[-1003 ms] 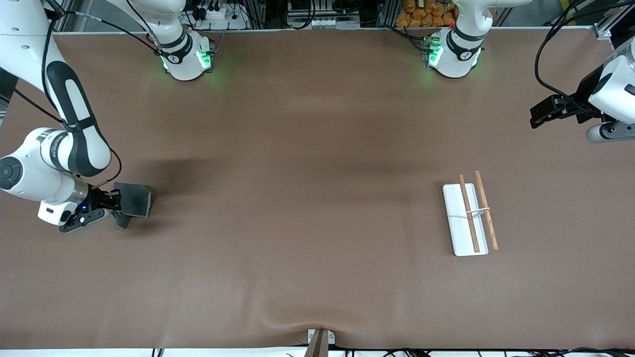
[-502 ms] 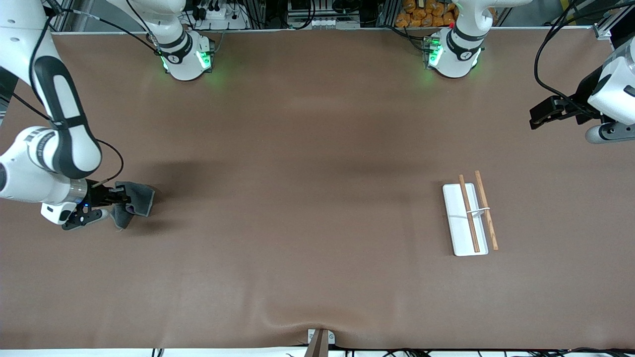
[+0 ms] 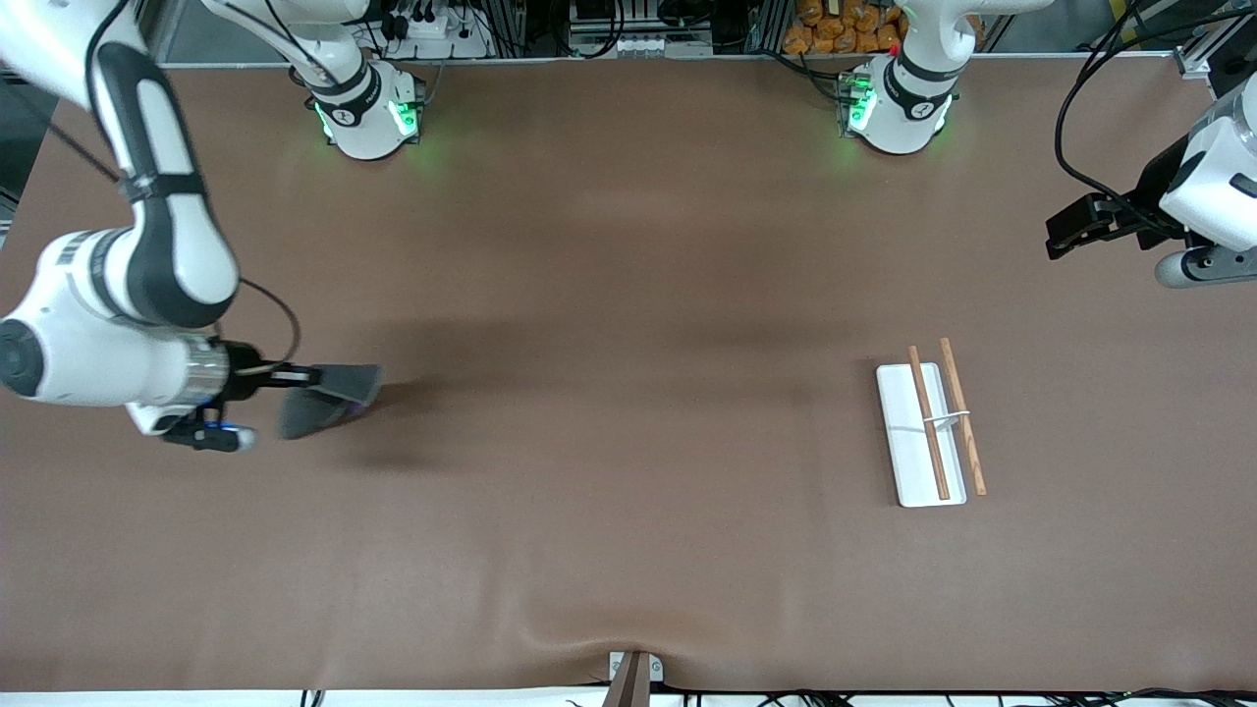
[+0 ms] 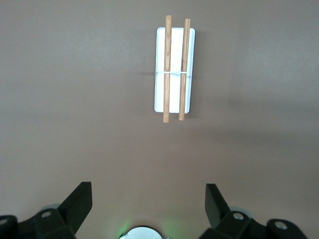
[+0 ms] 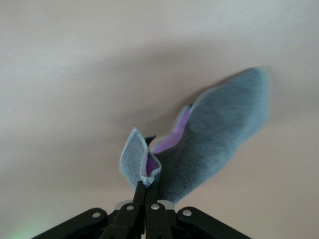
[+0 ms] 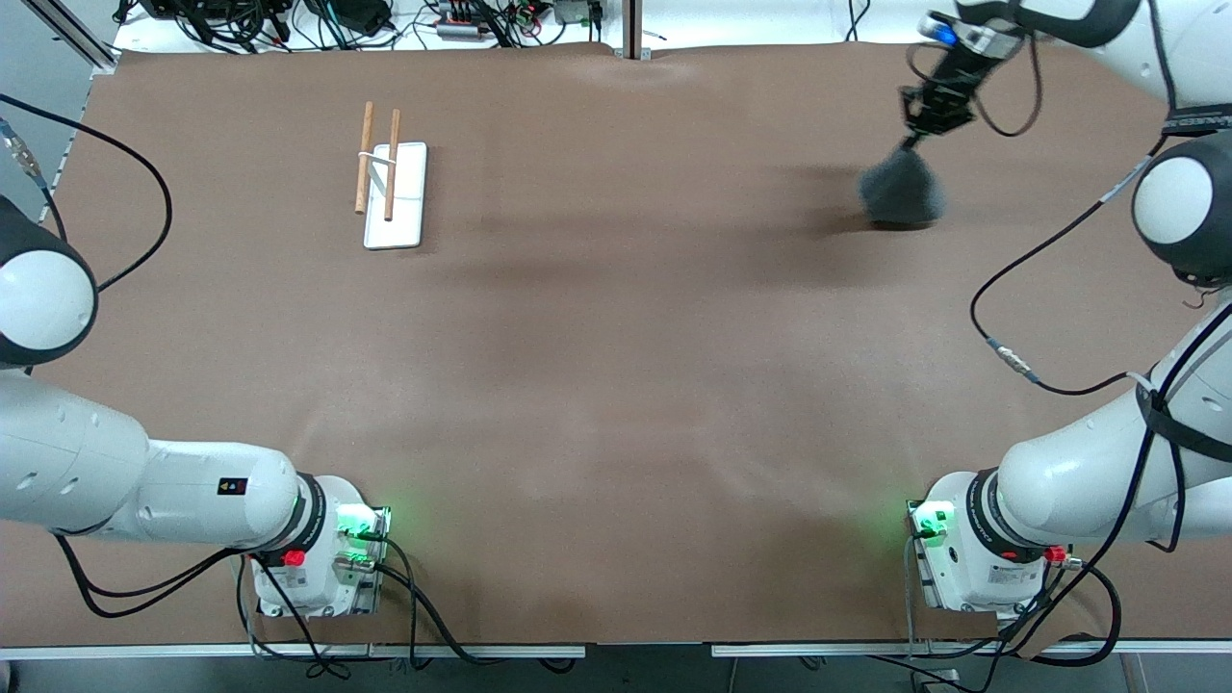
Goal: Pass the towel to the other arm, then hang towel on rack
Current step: 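Lift the towel with the right gripper while the left gripper reaches over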
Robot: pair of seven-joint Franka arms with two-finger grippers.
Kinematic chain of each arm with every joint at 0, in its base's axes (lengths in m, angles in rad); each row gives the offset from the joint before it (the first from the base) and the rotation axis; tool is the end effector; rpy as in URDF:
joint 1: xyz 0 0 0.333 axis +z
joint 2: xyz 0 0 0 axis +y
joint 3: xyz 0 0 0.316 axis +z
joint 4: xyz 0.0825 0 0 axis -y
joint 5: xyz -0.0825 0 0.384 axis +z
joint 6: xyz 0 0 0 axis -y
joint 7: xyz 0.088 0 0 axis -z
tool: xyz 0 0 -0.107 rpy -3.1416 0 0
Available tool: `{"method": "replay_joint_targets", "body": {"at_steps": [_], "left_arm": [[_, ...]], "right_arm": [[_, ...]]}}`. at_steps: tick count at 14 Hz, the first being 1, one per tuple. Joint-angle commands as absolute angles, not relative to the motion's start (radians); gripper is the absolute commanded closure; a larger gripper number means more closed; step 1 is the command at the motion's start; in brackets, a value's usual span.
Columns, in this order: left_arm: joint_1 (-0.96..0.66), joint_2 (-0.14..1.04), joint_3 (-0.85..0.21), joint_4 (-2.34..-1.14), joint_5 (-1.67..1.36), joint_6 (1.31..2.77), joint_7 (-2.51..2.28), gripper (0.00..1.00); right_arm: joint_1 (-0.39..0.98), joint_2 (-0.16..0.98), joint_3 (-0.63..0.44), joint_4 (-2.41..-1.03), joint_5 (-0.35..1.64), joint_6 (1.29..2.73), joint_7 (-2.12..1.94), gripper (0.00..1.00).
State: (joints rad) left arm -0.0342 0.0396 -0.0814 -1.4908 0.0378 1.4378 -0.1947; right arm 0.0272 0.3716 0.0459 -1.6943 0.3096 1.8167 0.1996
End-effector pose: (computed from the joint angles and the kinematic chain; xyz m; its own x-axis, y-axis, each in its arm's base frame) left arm 0.5499 -0.0584 0.6289 0.9929 0.0841 -0.0838 0.0799 -0.9955 -0.0517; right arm 0.6262 0.0685 0.3663 0.9316 -0.1918 -0.3089 -0.2681 -0.9362 -0.2272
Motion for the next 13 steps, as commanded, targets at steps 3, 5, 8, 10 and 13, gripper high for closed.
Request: {"method": "replay_joint_targets", "body": {"at_steps": [3, 5, 8, 10, 13], "left_arm": [[-0.029, 0.026, -0.084, -1.500, 0.021, 1.451, -0.179, 0.00], [-0.032, 0.029, -0.084, -1.494, 0.020, 1.451, -0.179, 0.00], [-0.048, 0.040, -0.084, -1.483, 0.020, 1.459, -0.192, 0.00], [-0.049, 0.095, -0.084, -1.433, -0.008, 1.473, -0.195, 0.00], [-0.048, 0.175, -0.083, -1.378, -0.055, 1.543, -0.195, 0.00]], "right_arm": [[0.170, 0.371, 0.037, -1.548, 0.449, 1.703, 0.633, 1.00], [0.208, 0.373, 0.035, -1.500, 0.526, 1.694, 0.801, 1.00], [0.250, 0.377, 0.035, -1.437, 0.644, 1.700, 1.044, 1.00], [0.297, 0.377, 0.035, -1.390, 0.676, 1.703, 1.202, 1.00], [0.368, 0.379, 0.034, -1.352, 0.738, 1.771, 1.441, 1.00]]}}
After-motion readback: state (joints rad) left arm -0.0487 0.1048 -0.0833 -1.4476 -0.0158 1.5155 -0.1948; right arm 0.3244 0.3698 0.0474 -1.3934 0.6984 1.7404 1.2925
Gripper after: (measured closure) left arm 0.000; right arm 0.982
